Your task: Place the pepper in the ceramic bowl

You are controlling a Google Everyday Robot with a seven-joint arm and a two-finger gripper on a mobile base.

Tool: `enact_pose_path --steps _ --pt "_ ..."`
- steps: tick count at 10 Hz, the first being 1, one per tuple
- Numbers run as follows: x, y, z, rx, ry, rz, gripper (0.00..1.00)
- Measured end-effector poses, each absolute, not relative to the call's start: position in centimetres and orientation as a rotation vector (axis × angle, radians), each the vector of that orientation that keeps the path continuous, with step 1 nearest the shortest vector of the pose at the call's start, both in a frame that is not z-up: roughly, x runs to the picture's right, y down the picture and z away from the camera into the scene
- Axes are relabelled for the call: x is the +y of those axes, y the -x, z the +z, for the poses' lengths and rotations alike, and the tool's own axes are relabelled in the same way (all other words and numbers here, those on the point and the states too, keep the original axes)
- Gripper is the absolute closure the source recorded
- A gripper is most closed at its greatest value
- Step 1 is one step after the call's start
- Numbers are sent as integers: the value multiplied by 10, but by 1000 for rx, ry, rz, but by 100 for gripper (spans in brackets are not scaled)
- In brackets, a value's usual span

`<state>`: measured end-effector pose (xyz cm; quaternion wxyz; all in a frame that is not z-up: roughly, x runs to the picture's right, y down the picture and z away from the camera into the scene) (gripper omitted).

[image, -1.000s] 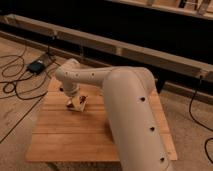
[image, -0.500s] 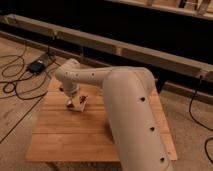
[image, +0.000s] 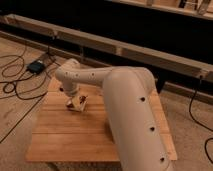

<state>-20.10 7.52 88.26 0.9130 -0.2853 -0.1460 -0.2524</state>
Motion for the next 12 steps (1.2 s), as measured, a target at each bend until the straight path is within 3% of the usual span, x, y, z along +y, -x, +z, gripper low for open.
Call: enact_pose_path --steps 12 --pt "79 155 892 -235 607 -495 20"
